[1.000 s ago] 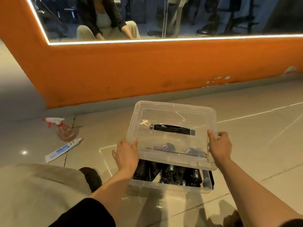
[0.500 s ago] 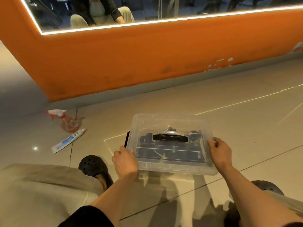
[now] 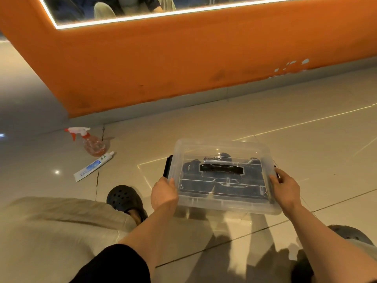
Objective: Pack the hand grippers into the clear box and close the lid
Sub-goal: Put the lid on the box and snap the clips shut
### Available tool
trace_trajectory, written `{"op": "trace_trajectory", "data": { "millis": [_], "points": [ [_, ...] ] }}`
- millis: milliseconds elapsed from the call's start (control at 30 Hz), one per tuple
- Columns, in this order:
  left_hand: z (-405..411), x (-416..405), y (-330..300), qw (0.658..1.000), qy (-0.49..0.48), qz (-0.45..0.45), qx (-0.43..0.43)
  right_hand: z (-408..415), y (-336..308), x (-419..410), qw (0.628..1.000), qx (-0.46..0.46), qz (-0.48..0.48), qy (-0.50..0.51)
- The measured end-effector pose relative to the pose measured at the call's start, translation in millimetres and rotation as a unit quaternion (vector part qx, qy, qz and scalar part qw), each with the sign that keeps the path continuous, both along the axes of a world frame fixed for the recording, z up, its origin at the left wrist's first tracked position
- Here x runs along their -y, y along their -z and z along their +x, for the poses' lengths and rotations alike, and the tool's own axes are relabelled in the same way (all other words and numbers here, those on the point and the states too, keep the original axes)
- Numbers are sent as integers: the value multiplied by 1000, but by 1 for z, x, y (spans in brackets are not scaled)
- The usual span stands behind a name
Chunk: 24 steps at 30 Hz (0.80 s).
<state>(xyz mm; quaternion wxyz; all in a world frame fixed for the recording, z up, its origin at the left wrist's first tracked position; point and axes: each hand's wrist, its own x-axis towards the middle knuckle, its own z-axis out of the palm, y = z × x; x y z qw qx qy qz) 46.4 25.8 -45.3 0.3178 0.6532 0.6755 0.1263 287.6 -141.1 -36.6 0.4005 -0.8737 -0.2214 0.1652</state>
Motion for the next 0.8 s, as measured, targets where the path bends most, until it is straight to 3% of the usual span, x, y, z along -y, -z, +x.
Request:
{"op": "trace_trajectory", "data": {
  "millis": [200, 367, 467, 533, 633, 800],
  "points": [
    [-13, 3, 5, 998, -7, -33, 59, 2, 3, 2, 998, -27, -18, 52],
    [-13, -9, 6, 985, -69, -63, 145, 5, 5, 3, 995, -62, -11, 81],
    [-13, -12, 6, 957, -111, -148, 224, 4, 14, 8, 985, -57, -60, 152],
    [-11, -15, 7, 933, -130, -207, 264, 0, 21, 13, 959, -170, -58, 218],
    [-6, -17, 11, 914, -148, -250, 283, -2, 29, 16, 900, -351, 57, 254],
    [-3, -16, 13, 916, -151, -251, 274, 2, 35, 11, 892, -335, 115, 281]
  ]
}}
